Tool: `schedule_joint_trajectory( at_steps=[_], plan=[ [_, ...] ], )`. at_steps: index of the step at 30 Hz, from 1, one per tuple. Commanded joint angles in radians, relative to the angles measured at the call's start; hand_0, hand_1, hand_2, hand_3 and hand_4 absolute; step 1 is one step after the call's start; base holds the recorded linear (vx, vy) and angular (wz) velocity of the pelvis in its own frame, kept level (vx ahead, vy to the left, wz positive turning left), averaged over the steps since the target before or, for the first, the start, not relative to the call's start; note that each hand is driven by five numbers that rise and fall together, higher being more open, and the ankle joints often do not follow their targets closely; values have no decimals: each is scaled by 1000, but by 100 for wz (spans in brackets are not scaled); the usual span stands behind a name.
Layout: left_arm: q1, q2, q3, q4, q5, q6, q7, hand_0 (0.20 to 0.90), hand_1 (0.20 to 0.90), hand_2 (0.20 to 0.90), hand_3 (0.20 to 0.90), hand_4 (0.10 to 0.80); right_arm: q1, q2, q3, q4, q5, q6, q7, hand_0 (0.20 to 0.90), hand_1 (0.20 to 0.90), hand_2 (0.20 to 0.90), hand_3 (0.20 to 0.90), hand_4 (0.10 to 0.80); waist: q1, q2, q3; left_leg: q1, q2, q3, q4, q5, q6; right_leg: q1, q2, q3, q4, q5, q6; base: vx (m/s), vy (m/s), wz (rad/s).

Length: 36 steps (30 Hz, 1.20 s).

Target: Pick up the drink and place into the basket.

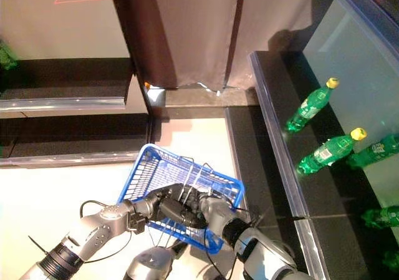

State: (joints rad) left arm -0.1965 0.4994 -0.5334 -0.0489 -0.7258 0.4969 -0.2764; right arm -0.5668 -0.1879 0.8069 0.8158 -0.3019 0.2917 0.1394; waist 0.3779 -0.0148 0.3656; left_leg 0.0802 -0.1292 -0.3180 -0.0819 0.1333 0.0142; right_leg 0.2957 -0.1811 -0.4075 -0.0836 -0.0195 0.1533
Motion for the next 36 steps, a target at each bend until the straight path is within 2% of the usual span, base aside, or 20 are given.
schedule_joint_trajectory(
  at_steps=[1, 5, 11, 12, 19, 25, 32, 36],
  plan=[
    [-124, -248, -23, -248, -191, -207, -168, 300, 300, 300, 200, 100, -35, 39, -9, 60, 131, -57, -134, 300, 300, 300, 200, 100, 2, -8, -338, 60, -4, 120, 6, -163, 1, -102, 10, 18, 46, 42, -16, 9, 6, 7],
    [-128, -211, 6, -278, -253, -182, -149, 300, 300, 300, 200, 100, -19, 0, -29, 3, 128, -83, -150, 300, 300, 300, 200, 100, -1, -9, -337, 61, -3, 123, 5, -169, 5, -107, 4, 21, 44, 46, -8, 2, 1, 1],
    [-108, -189, 25, -289, -272, -192, -165, 300, 300, 300, 200, 100, 16, -29, -3, -135, 101, -26, -128, 300, 300, 300, 200, 100, -17, -10, -329, 63, 4, 150, 9, -177, 5, -110, 2, 45, 32, 53, -2, 0, 0, 0],
    [-110, -198, 22, -282, -267, -196, -162, 300, 300, 300, 200, 100, 20, -19, 2, -129, 93, -19, -134, 900, 900, 900, 900, 800, -21, -10, -329, 64, 5, 155, 9, -179, 5, -111, 3, 51, 30, 53, -3, 0, 0, 0],
    [-119, -251, -3, -243, -243, -206, -138, 300, 300, 300, 200, 100, 2, 38, 14, -42, 68, -68, -147, 900, 900, 900, 900, 800, -24, -10, -336, 68, 9, 164, 9, -183, 6, -111, 5, 70, 22, 56, -2, 0, 0, 0],
    [-116, -271, -5, -222, -242, -210, -130, 300, 300, 300, 200, 100, -15, 44, 11, -6, 78, -87, -150, 900, 900, 900, 900, 800, -23, -16, -342, 70, 10, 169, 13, -185, 4, -113, 7, 78, 20, 60, -2, 0, 0, 0],
    [-105, -275, 20, -209, -259, -216, -97, 300, 300, 300, 200, 100, -24, 25, -14, 2, 149, -139, -181, 900, 900, 900, 900, 800, -24, -22, -345, 72, 11, 173, 18, -186, 3, -114, 10, 85, 15, 65, -3, 0, 0, 0],
    [-84, -246, 71, -224, -277, -223, -79, 300, 300, 300, 200, 100, 35, -13, -47, -122, 193, -156, -233, 900, 900, 900, 900, 800, -37, -22, -338, 71, 15, 181, 20, -188, 2, -122, 10, 95, 12, 72, 0, -28, -28, -5]
  ],
)
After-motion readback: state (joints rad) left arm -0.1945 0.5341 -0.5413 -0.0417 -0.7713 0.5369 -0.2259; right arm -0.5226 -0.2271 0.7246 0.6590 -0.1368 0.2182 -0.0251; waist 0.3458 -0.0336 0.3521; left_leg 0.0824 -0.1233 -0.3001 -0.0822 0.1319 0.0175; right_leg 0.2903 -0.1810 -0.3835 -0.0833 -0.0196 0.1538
